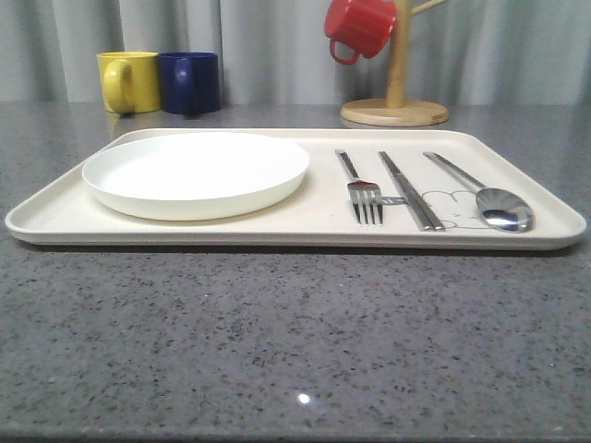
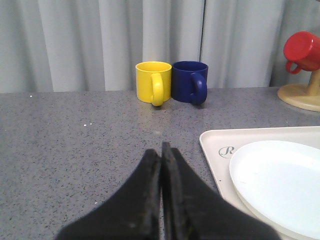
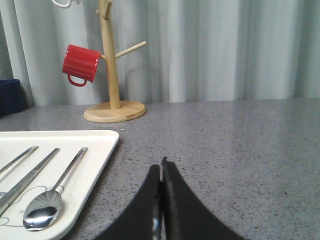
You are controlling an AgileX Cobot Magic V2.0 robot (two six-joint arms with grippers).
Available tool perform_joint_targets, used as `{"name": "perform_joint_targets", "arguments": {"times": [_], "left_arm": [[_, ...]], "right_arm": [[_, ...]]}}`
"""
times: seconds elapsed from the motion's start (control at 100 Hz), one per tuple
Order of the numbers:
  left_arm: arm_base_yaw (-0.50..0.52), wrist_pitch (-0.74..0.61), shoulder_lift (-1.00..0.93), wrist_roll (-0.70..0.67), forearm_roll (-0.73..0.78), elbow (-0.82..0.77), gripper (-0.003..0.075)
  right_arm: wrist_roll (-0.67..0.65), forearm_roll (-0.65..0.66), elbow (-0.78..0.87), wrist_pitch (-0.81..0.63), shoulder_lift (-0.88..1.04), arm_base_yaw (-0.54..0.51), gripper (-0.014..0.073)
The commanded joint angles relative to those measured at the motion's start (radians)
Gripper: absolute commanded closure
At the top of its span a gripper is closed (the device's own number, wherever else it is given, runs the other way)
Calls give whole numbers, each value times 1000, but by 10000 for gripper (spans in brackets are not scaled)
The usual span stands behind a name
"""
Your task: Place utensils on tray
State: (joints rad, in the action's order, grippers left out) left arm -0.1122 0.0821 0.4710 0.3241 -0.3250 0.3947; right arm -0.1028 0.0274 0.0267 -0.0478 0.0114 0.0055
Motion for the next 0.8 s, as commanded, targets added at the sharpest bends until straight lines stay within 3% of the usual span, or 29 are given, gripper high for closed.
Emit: {"name": "perform_joint_targets", "arguments": {"times": [0.0,0.57,0.7,0.79], "left_arm": [[2,-82,6,1,-11,29,738],[2,-101,6,1,-8,29,738],[2,-98,6,-32,100,29,738],[2,-98,-3,-184,246,29,738]], "right_arm": [[8,1,-17,-88,21,-5,660],[8,1,-17,-88,21,-5,660],[8,1,-17,-88,21,-5,660],[8,1,-17,-88,21,-5,660]]}}
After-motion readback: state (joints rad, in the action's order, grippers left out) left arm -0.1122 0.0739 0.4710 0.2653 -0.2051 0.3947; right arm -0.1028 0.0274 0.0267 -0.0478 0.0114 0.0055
